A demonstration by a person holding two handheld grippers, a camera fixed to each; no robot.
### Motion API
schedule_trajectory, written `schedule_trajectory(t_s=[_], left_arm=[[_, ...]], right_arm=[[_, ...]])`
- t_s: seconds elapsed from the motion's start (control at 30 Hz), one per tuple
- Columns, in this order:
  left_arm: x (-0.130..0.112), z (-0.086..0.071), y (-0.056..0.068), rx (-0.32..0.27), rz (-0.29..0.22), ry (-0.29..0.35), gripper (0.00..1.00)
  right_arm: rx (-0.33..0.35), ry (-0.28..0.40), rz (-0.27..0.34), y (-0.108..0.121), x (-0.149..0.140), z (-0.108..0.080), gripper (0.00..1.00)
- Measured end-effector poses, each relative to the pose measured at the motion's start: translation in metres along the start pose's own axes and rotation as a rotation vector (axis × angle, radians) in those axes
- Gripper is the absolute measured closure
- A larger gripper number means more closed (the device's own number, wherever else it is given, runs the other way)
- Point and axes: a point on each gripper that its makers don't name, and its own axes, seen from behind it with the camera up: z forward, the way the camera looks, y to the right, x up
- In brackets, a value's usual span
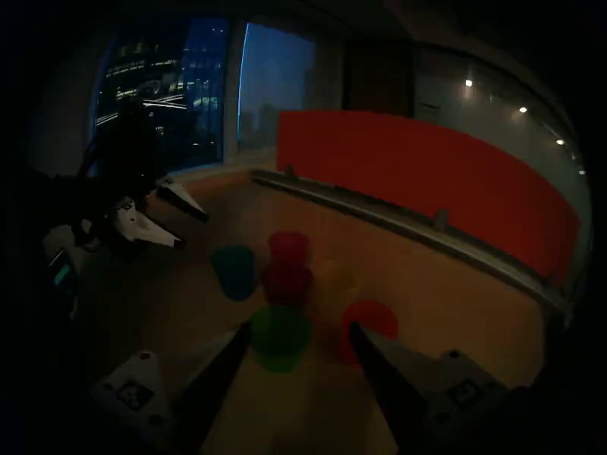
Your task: Pour water
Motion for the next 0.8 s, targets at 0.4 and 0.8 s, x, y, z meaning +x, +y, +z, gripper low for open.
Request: schedule_trajectory(t_s=[0.4, 0.8], left_arm=[[-0.028, 0.011, -0.004, -0.01, 0.048, -0.093, 0.01], [-0.047, 0.033, -0.004, -0.039, 0.061, -0.156, 0.02]], right_arm=[[0.022, -0.07, -0.015, -0.005, -0.028, 0.02, 0.0], [0.068, -0.127, -0.039, -0.019, -0.046, 0.046, 0.0]])
